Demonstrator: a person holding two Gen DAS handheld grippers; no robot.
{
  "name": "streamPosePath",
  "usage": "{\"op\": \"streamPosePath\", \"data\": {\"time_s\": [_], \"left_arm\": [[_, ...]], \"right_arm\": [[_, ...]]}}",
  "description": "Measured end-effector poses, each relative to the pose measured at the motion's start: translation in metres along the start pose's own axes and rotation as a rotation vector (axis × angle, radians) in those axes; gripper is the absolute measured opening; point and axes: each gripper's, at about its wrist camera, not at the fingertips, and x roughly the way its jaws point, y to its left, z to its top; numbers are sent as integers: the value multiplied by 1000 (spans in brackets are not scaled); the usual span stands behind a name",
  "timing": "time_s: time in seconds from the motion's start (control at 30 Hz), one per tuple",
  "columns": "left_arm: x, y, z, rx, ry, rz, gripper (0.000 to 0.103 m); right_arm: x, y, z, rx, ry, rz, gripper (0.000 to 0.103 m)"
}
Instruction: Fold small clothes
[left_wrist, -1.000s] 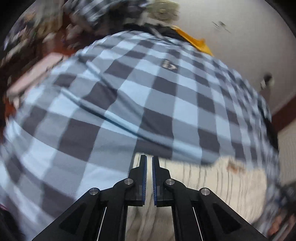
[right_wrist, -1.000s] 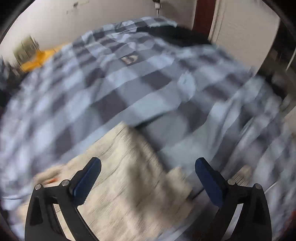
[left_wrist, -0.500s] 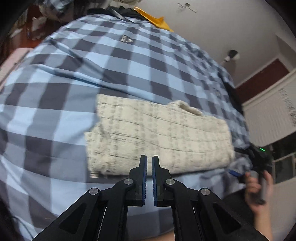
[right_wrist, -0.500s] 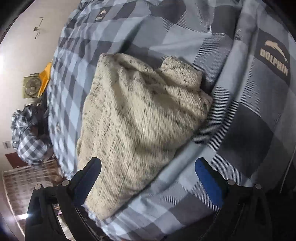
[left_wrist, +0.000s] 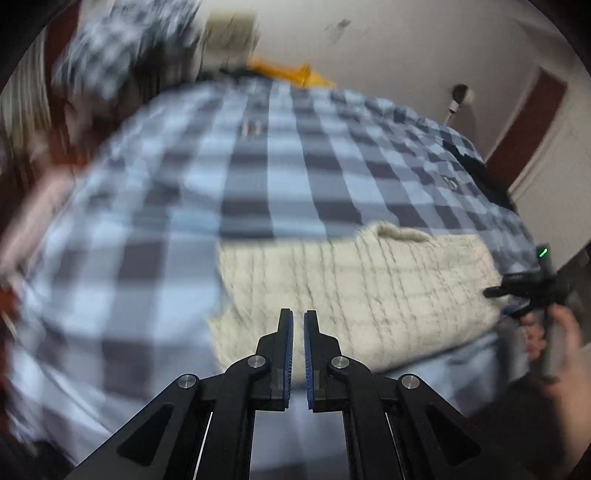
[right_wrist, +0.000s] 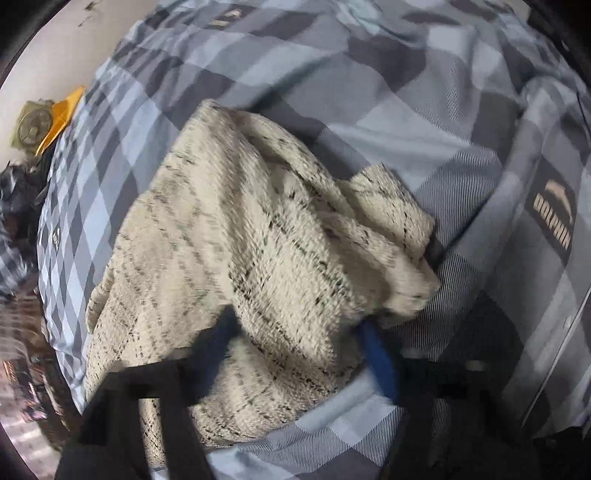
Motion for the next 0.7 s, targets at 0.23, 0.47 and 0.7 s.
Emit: {"op": "streamPosePath", "data": {"time_s": [0.23,0.47,0.7], "left_arm": [[25,60,-4,-411,121,-401,4],[24,65,-3,-327,105,-214,6],[7,65,0,-196,52,-74,6]], "right_arm": [[-11,-2,3,32,-56,82,23],[-24,15,0,-12,-151,89,13],[-34,-18,-12,75,-116,155,11]]}}
